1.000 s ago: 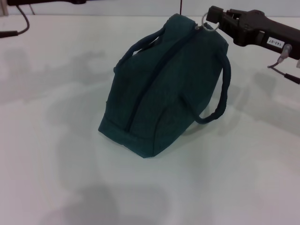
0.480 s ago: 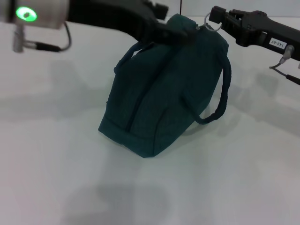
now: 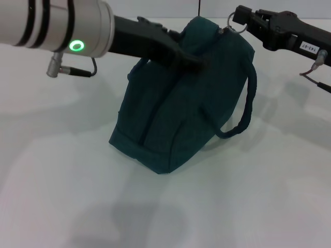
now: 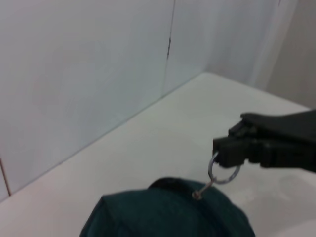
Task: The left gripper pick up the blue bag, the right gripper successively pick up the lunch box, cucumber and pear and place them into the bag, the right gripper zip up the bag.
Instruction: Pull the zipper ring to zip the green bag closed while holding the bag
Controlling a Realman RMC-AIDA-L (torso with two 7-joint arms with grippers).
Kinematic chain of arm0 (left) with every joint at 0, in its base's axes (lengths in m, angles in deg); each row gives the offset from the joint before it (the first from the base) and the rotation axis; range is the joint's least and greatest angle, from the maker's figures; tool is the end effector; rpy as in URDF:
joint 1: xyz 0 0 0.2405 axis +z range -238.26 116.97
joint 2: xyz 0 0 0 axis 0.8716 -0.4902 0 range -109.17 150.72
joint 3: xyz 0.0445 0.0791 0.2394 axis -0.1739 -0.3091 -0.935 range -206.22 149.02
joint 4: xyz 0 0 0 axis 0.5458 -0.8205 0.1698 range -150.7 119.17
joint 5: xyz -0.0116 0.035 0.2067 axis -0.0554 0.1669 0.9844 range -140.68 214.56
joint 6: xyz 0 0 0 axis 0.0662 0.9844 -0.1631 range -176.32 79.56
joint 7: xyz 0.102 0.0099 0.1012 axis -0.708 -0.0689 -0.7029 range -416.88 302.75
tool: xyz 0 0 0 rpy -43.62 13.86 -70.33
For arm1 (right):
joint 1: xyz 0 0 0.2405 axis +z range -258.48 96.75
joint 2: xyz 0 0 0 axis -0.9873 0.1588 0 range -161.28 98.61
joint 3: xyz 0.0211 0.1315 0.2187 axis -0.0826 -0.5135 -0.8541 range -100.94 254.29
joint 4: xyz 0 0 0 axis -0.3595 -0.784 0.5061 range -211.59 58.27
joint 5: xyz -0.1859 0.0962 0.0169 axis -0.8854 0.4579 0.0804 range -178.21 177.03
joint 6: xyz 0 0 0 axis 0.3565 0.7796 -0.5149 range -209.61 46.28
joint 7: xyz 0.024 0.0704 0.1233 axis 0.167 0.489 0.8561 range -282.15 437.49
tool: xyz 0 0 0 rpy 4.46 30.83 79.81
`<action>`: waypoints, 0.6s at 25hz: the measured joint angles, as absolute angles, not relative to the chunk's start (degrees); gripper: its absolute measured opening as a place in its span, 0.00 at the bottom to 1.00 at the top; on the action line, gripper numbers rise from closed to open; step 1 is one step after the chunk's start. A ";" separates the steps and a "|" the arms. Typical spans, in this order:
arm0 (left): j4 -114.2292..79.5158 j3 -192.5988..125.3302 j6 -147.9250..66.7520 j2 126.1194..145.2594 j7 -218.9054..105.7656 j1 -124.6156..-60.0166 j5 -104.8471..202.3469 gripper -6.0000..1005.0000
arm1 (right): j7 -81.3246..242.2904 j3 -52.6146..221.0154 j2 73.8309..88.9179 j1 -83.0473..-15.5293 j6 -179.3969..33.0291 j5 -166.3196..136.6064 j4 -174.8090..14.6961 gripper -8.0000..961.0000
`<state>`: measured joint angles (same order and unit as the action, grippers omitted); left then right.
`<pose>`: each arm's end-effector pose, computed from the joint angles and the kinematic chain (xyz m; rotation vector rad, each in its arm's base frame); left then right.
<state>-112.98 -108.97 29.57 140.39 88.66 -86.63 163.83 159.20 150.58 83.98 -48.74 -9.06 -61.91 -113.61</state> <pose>-0.0955 0.3403 0.0270 -2.6440 -0.6626 -0.2379 0.1767 0.3828 0.0081 -2.4483 0.6194 1.2229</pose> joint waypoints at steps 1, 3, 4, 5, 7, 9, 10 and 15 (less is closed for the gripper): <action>-112.62 -109.44 29.48 140.39 88.69 -86.75 164.33 0.84 | 159.18 150.58 83.98 -48.73 -9.05 -61.91 -113.61 0.05; -111.99 -109.99 29.43 140.44 88.71 -86.84 165.10 0.83 | 159.12 150.58 83.97 -48.67 -9.05 -61.91 -113.57 0.05; -111.69 -110.15 29.41 140.46 88.68 -86.88 165.26 0.83 | 159.10 150.58 83.97 -48.61 -9.06 -61.91 -113.47 0.05; -111.40 -110.26 29.38 140.47 88.60 -86.92 165.39 0.83 | 159.09 150.58 83.97 -48.52 -9.05 -61.91 -113.32 0.05; -110.96 -110.61 29.26 140.48 88.37 -86.95 165.52 0.82 | 159.08 150.59 83.97 -48.35 -9.05 -61.91 -113.08 0.05; -110.10 -110.92 28.93 140.50 88.33 -87.14 165.65 0.81 | 159.07 150.59 83.97 -48.31 -9.05 -61.91 -113.03 0.06; -109.55 -110.93 28.64 140.50 88.38 -87.25 165.68 0.81 | 159.05 150.59 83.97 -48.30 -9.06 -61.91 -113.01 0.06; -107.24 -110.29 27.58 140.46 87.96 -87.53 165.13 0.79 | 158.99 150.58 83.97 -48.25 -9.09 -61.93 -112.93 0.06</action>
<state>-107.24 -110.29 27.58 140.46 87.96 -87.53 165.13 158.99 150.58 83.97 -48.25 -9.09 -61.93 -112.93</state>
